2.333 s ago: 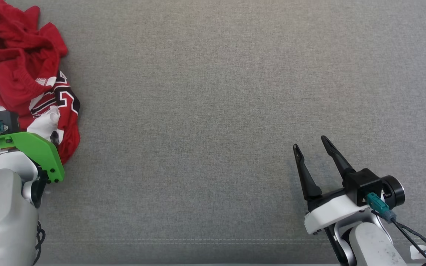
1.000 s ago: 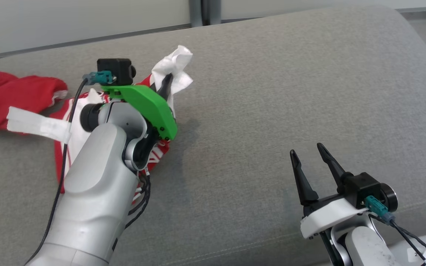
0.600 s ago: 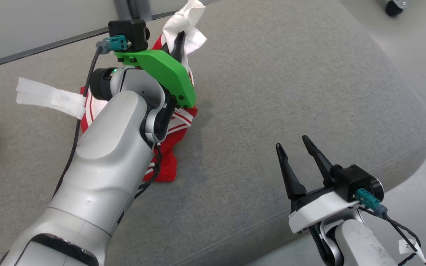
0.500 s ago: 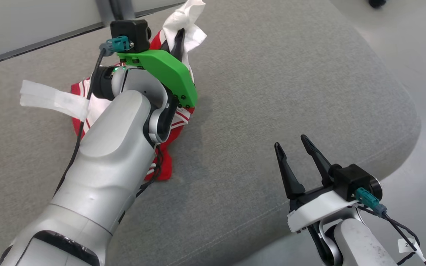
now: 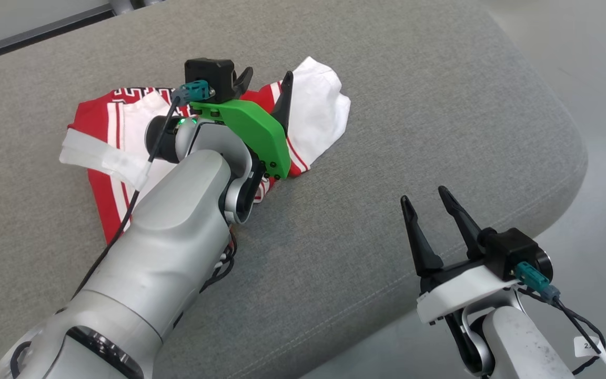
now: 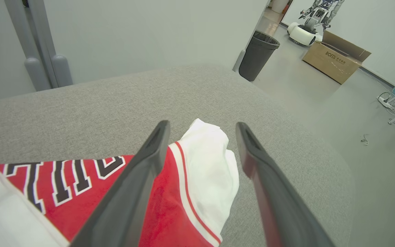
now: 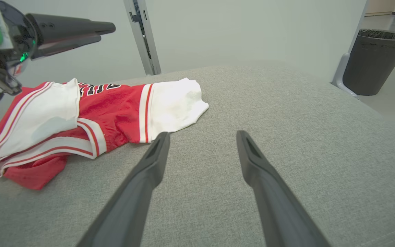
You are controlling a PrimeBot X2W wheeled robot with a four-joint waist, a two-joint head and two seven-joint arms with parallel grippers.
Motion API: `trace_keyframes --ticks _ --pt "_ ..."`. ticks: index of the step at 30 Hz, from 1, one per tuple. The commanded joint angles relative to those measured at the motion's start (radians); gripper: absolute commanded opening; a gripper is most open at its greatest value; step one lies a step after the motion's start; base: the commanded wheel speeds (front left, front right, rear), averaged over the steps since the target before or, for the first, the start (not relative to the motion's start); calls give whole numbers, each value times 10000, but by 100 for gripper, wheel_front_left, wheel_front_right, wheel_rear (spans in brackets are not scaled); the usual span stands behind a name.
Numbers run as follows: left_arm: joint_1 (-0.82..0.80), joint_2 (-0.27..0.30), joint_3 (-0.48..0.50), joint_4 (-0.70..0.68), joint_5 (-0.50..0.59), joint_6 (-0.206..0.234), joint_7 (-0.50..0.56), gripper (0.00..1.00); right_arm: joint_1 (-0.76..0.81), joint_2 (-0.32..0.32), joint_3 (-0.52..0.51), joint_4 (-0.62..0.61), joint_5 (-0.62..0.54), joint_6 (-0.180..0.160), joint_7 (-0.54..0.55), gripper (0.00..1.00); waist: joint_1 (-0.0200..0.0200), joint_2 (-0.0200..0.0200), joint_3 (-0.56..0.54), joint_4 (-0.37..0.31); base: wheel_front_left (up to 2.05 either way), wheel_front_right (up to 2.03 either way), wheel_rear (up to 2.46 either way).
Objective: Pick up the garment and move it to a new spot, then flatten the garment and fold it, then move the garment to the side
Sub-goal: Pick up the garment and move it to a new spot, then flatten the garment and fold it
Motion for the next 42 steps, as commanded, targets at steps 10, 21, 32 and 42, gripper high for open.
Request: trace_keyframes --ticks 10,21,32,42 --pt "940 44 -810 319 -115 -679 -707 100 446 -20 -573 214 -763 1 -40 100 0 -1 -1107 2351 0 0 0" --pt "2712 160 -869 -219 18 -580 -1346 100 -359 -20 -453 1465 -715 1 150 100 0 -1 -1726 4290 0 0 0" --pt "3995 566 -699 -2290 763 168 -1406 100 -2360 -528 -239 3938 331 1 583 100 0 -1 -1805 6086 0 0 0" --pt "4398 906 -833 -3770 976 702 -1260 100 -3745 -724 -306 6708 1628 1 770 100 0 -1 -1422 7312 0 0 0"
